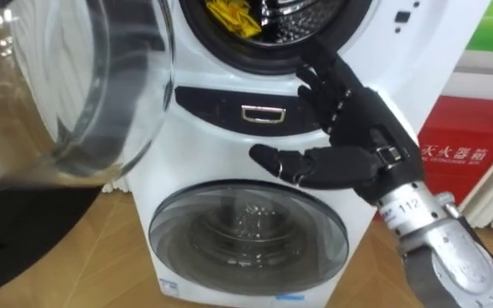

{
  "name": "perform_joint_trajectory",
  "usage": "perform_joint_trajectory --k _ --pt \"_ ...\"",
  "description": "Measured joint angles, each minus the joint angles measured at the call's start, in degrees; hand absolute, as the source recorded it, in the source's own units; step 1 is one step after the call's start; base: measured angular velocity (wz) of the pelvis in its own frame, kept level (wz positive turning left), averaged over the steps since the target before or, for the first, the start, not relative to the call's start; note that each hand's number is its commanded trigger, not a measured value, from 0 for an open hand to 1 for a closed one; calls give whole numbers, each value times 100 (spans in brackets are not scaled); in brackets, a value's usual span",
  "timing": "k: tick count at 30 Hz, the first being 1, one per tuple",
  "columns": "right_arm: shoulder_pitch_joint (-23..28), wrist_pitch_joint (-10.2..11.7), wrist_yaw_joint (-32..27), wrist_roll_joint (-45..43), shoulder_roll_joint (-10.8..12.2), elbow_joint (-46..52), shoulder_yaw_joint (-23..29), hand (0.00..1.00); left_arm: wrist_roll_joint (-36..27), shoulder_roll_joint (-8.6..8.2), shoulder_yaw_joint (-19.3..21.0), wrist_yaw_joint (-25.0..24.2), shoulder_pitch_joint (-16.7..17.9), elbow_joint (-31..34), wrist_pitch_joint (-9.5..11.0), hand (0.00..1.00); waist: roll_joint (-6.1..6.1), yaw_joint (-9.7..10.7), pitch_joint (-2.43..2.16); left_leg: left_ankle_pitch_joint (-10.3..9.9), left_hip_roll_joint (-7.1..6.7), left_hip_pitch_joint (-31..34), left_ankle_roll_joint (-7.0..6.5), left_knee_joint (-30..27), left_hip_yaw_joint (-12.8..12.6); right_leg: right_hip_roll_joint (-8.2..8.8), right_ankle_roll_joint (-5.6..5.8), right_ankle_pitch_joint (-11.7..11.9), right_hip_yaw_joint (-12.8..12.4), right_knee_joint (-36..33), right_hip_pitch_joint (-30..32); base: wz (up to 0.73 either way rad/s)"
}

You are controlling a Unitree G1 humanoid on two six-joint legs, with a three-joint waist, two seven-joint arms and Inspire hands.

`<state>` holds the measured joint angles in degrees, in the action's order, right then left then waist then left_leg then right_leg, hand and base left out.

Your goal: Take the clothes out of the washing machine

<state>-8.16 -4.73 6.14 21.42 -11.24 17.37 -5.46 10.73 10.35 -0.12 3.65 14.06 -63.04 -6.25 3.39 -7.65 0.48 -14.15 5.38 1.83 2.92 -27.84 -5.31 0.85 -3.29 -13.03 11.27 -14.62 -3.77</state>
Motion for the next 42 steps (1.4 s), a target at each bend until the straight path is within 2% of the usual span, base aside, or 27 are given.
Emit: perform_joint_trajectory --k 1,2,3,6,7,8,9,10,12,14,15,16,18,20,21,22,24,25,26,27,28,29,30,31,32,38,42 --pt "-1 0 -30 103 -1 -48 -3 0 2 2 -2 -41 38 -46 0 0 -30 -26 43 -1 54 149 0 -352 4 -20 -41 -113 -7 -68 -11 19" --pt "-1 11 -59 152 0 -95 -5 0 3 2 0 -71 65 -102 17 0 15 -45 47 -35 98 305 8 -618 -2 -36 -88 -199 -20 -164 -30 18" --pt "-4 10 -86 194 -2 -116 -4 0 0 1 0 -88 67 -101 11 0 45 -42 43 -61 83 398 -11 -585 -10 -36 -150 -272 -19 -196 -27 33" --pt "-53 8 -241 218 -50 -151 17 0 21 -10 4 -199 132 -101 -9 0 102 -94 35 53 -139 1176 47 148 -17 -32 -83 -408 -49 -202 -57 10" --pt "-105 2 -225 213 -54 -208 13 0 19 -7 66 -210 202 -111 -10 0 106 -167 39 450 -197 1352 -41 546 -3 -16 -58 -464 -52 -201 -100 -34" --pt "-108 -2 -226 277 -54 -211 18 0 6 -12 205 -225 281 -115 -7 0 120 -237 16 817 -211 1349 -106 788 18 24 -7 -536 -43 -196 -181 -31" --pt "-113 9 -223 330 -52 -207 15 0 -5 -1 226 -233 307 -121 -7 0 118 -221 7 985 -223 1323 -160 826 18 29 23 -573 -44 -180 -216 -11" --pt "-128 34 -227 423 -59 -211 17 0 -13 18 215 -260 291 -125 4 0 135 -130 -3 1145 -279 1301 -295 840 3 51 101 -619 -49 -125 -270 11" --pt "-128 34 -229 486 -72 -213 18 0 -55 0 214 -290 244 -115 37 0 178 -30 -35 1065 -457 1273 -413 777 -68 222 193 -642 -77 -107 -323 10" --pt "-120 41 -292 482 -151 -213 14 0 -75 -5 213 -308 82 -115 43 0 210 50 -86 796 -689 1178 -573 610 -223 528 370 -743 -65 -236 -436 -4" --pt "-120 42 -313 480 -170 -213 0 0 -129 -3 212 -302 33 -121 44 0 187 50 -78 726 -734 1132 -609 592 -261 604 434 -779 -72 -382 -439 -3" --pt "-76 101 -373 438 -210 -199 -6 0 -176 9 209 -281 -53 -110 51 0 140 105 -61 653 -825 1029 -667 542 -308 742 479 -801 -125 -798 -378 -4" --pt "28 164 -484 358 -337 -169 18 0 -247 70 209 -213 -176 -109 89 0 79 215 -52 457 -891 780 -756 545 -514 908 592 -738 -313 -1575 -178 -15" --pt "111 333 -544 271 -450 -168 48 0 -310 216 203 -91 -402 -114 106 0 50 308 -24 170 -942 480 -837 629 -584 1031 775 -449 -371 -2557 122 -23" --pt "214 421 -564 262 -458 -168 80 0 -317 234 205 -45 -478 -109 110 0 21 308 -12 127 -931 372 -848 659 -571 1027 777 -286 -390 -2746 212 -26" --pt "411 540 -517 244 -447 -169 130 0 -314 264 204 16 -565 -103 157 0 -95 321 9 63 -892 156 -862 775 -504 983 739 -120 -428 -3039 316 -45" --pt "461 568 -298 241 -451 -165 93 0 -330 326 167 84 -668 -98 208 0 -185 358 41 39 -806 -66 -850 962 -360 689 608 -469 -513 -2904 619 -54" --pt "463 555 -215 208 -453 -155 32 0 -335 366 167 88 -731 -92 216 0 -212 435 39 50 -743 -148 -832 1069 -253 468 495 -601 -502 -2584 861 -33" --pt "512 537 -179 194 -468 -131 41 0 -345 374 162 86 -836 -83 208 0 -215 438 35 58 -707 -220 -819 1124 -154 257 472 -608 -519 -2058 1052 -17" --pt "513 506 -180 194 -481 -133 48 0 -355 355 162 89 -848 -49 219 0 -215 455 36 59 -707 -255 -817 1131 -59 184 452 -584 -545 -1691 1091 8" --pt "512 444 -173 239 -493 -118 42 0 -391 318 148 90 -796 75 284 0 -209 514 33 44 -720 -292 -791 1139 19 105 436 -350 -667 -964 1108 39" --pt "517 391 -165 288 -486 -115 -7 0 -439 289 118 97 -688 160 330 0 -203 643 11 31 -733 -343 -757 1138 136 96 385 -69 -630 -759 1034 38" --pt "516 380 -148 296 -490 -115 -5 0 -436 286 97 97 -644 164 354 0 -187 648 -2 30 -726 -362 -738 1143 145 79 298 43 -597 -669 976 30" --pt "515 389 -81 318 -492 -107 -11 0 -428 291 95 106 -553 136 371 0 -177 646 -6 21 -696 -366 -694 1145 162 87 232 313 -454 -512 900 6" --pt "515 390 -4 339 -487 -105 -23 0 -431 297 89 118 -455 63 343 0 -200 646 -8 23 -636 -374 -643 1161 200 31 206 420 -361 -335 810 4" --pt "511 380 156 568 -475 -108 -20 0 -379 250 94 -39 55 41 154 0 -161 559 9 24 -482 -296 -472 1138 256 -155 71 536 -339 -96 745 7" --pt "480 380 231 579 -471 -108 -21 0 -380 133 92 -101 50 41 154 0 -147 475 11 53 -473 -213 -390 1115 289 -192 9 568 -320 -96 805 3"
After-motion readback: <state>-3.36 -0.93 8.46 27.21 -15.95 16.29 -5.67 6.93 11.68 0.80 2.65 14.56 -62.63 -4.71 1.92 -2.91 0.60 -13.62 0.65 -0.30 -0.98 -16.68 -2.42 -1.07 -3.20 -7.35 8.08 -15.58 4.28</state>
